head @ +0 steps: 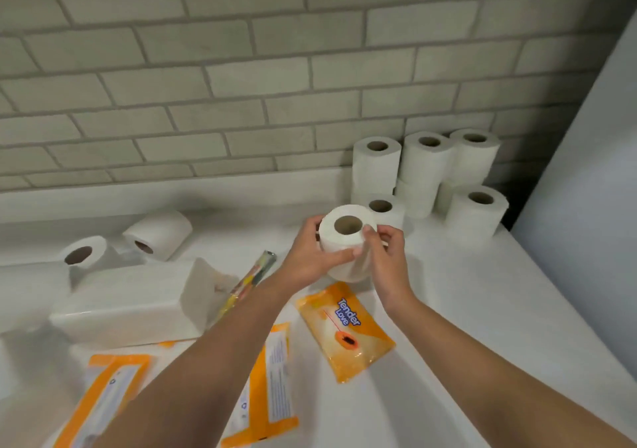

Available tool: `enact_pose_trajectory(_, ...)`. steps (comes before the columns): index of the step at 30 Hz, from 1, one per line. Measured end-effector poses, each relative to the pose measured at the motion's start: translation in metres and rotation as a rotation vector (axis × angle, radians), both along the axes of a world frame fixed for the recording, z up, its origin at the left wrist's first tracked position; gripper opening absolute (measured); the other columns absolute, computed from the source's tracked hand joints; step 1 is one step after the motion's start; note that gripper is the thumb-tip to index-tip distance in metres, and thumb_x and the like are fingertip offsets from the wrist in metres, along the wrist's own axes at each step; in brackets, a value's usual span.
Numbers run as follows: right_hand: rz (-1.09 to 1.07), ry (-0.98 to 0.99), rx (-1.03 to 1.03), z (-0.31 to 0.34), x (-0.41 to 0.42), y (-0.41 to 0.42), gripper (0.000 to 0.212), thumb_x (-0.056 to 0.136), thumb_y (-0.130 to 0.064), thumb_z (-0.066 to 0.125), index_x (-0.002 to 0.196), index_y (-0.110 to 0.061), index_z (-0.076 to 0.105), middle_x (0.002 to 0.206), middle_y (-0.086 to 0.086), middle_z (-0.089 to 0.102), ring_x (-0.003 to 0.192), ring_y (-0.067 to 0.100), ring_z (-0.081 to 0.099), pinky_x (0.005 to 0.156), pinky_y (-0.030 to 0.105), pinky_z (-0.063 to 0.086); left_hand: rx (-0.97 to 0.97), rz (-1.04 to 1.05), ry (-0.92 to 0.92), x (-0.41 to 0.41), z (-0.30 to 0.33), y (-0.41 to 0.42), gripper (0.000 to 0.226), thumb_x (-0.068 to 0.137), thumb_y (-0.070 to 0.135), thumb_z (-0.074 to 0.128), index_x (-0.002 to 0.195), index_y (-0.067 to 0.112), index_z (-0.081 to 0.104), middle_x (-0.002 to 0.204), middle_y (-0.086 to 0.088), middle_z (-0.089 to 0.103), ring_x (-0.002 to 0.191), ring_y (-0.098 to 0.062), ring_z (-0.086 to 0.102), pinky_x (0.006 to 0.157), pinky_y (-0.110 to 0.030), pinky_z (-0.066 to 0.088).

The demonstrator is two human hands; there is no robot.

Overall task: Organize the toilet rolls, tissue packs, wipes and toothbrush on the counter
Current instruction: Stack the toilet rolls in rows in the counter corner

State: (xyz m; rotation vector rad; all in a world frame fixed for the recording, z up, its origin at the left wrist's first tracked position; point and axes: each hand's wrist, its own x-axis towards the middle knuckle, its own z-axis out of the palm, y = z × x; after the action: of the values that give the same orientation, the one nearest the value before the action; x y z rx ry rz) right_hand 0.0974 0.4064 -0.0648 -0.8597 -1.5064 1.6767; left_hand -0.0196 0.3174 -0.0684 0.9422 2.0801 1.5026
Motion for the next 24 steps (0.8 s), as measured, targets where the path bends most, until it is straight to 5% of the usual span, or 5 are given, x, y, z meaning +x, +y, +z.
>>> enact_pose_trajectory(4,-0.040,-0.038,-0.024,-0.018,0.050,0.024,0.022,0.095,-0.035,0.056,0.110,-0.021,0.049,0.104,-0.013,0.053,0.093,-0.001,0.054,0.072,0.016,0.041,-0.081,-0.048,0.024,0.046,-0.018,0.028,0.097,0.048,0.063,0.086,0.131,0.038,0.042,0.127,0.007,0.053,0.110,-0.005,0.056,0.089,-0.028,0.055)
enact_pose_trajectory(13,-0.073,-0.072,-0.020,-0.043,0.111,0.067,0.026,0.096,-0.030,0.056,0.117,-0.017,0.047,0.104,-0.016,0.053,0.095,-0.002,0.052,0.072,0.015,0.040,-0.062,-0.113,-0.104,0.108,-0.041,0.072,0.076,0.072,0.035,0.087,0.131,0.031,0.039,0.121,0.023,0.049,0.111,0.002,0.051,0.082,-0.015,0.046)
enact_pose_trajectory(18,-0.034,-0.038,-0.042,-0.050,0.127,0.082,0.029,0.096,-0.031,0.057,0.120,-0.021,0.043,0.110,-0.017,0.053,0.099,-0.002,0.053,0.074,0.017,0.043,0.000,-0.049,-0.199,0.129,-0.047,0.091,0.076,0.075,0.034,0.085,0.132,0.024,0.036,0.131,0.014,0.047,0.120,-0.006,0.050,0.086,-0.015,0.046)
enact_pose_trajectory(24,-0.011,-0.009,-0.052,-0.054,0.131,0.096,0.036,0.092,-0.030,0.062,0.123,-0.019,0.046,0.116,-0.008,0.055,0.103,0.003,0.055,0.076,0.018,0.044,0.015,0.085,-0.259,0.134,-0.055,0.117,0.067,0.079,0.045,0.079,0.131,0.023,0.044,0.135,0.002,0.042,0.127,-0.017,0.048,0.107,-0.037,0.045)
